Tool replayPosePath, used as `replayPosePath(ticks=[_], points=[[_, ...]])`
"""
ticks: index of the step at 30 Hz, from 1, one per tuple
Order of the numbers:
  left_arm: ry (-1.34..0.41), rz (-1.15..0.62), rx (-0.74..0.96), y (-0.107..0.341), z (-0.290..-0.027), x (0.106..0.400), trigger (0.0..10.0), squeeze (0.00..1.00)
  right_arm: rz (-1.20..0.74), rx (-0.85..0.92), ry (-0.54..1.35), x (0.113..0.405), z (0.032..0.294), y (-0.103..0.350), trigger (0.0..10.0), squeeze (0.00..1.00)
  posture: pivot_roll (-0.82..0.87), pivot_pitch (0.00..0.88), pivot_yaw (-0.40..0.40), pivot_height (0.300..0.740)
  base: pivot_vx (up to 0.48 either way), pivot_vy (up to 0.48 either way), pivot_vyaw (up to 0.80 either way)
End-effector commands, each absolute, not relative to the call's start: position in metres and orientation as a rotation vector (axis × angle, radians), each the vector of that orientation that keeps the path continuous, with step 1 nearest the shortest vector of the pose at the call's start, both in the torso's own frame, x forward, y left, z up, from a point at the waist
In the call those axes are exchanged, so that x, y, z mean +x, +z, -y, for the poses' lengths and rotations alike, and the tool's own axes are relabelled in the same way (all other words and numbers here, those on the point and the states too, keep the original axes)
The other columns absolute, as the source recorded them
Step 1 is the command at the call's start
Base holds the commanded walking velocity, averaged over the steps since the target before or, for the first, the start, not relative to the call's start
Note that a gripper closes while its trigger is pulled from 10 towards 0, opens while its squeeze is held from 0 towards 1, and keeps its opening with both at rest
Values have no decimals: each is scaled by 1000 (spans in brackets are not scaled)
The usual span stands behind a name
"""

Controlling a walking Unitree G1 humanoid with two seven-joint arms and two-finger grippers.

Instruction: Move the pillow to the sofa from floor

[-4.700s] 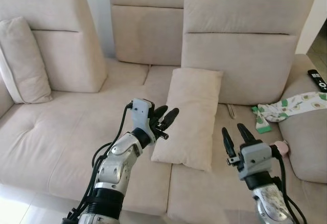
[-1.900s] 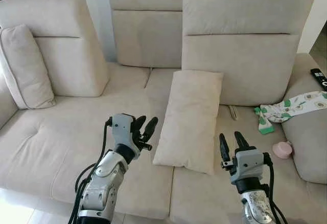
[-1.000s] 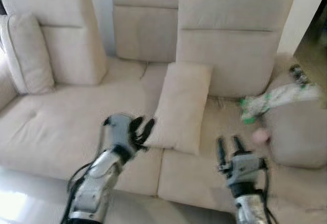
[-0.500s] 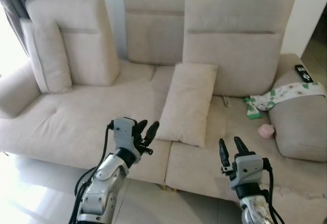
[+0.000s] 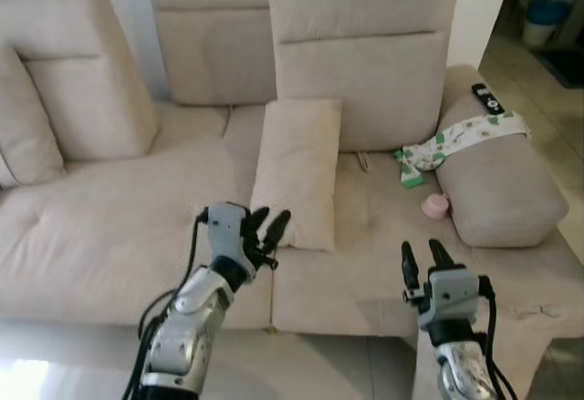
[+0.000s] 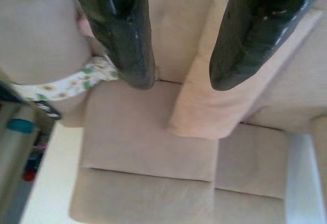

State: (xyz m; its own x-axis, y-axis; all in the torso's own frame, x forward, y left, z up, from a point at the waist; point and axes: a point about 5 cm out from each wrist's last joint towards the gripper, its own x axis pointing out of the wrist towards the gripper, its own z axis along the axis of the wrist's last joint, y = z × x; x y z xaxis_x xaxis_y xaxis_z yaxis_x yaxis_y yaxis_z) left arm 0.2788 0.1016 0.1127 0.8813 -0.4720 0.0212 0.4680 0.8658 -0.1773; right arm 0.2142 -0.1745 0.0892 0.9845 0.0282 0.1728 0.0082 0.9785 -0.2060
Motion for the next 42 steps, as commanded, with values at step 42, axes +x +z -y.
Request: replayPosePath(ticks=[42], points=[[-483, -52, -192, 109, -105, 280, 10000, 0, 156, -191, 14, 212, 171, 85, 10000, 0, -83, 0, 86, 740, 0, 0, 0]])
